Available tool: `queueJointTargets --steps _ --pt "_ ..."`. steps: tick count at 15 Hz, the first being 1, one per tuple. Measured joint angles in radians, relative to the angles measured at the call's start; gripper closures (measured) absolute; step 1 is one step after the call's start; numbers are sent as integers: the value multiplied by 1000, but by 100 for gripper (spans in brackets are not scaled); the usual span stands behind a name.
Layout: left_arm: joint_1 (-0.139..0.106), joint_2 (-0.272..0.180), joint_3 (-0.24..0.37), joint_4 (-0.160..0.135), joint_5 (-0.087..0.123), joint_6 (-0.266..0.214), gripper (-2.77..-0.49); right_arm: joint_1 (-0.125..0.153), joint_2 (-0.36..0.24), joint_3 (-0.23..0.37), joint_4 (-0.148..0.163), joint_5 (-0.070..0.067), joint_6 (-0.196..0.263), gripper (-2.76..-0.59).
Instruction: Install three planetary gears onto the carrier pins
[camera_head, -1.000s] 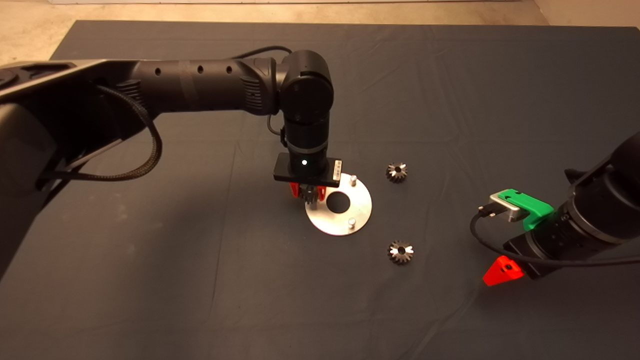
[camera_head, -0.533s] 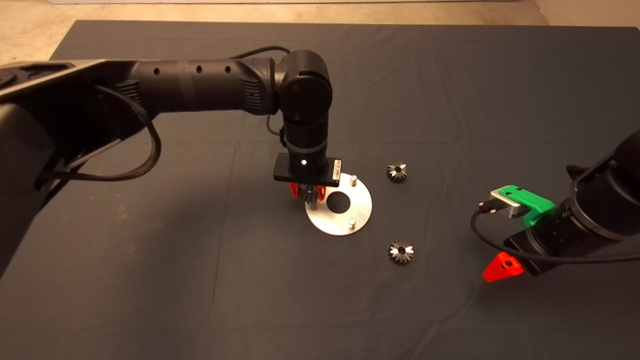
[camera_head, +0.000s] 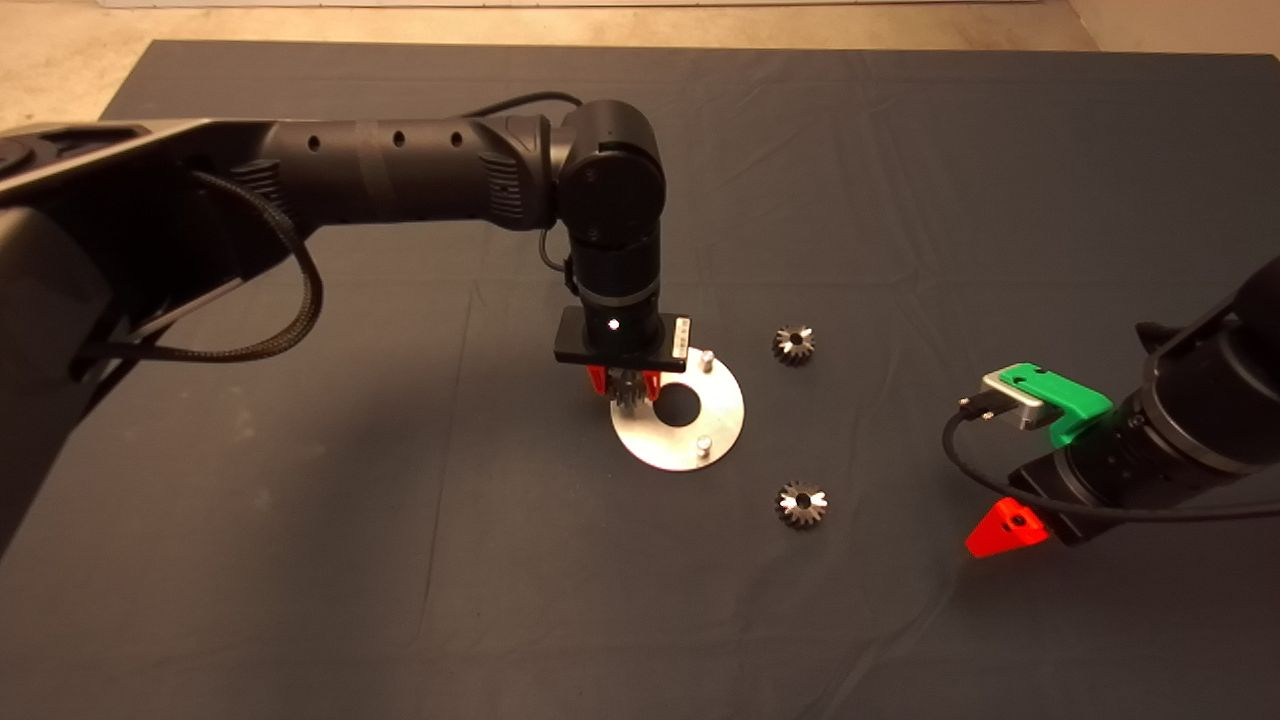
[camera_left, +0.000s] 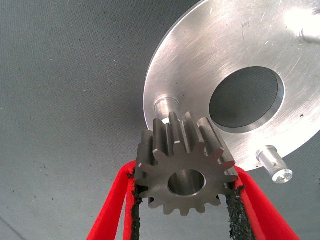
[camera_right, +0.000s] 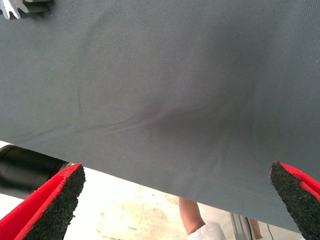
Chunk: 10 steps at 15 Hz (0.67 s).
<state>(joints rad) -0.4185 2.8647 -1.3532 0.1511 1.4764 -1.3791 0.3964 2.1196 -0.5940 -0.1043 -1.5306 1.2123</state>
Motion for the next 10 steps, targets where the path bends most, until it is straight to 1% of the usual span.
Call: queueJointTargets --steps 9,10 --pt "0 0 0 -2 -4 0 -90 0 0 0 0 0 0 -276" --pt "0 0 0 -2 -8 7 -90 0 0 0 0 0 0 -276"
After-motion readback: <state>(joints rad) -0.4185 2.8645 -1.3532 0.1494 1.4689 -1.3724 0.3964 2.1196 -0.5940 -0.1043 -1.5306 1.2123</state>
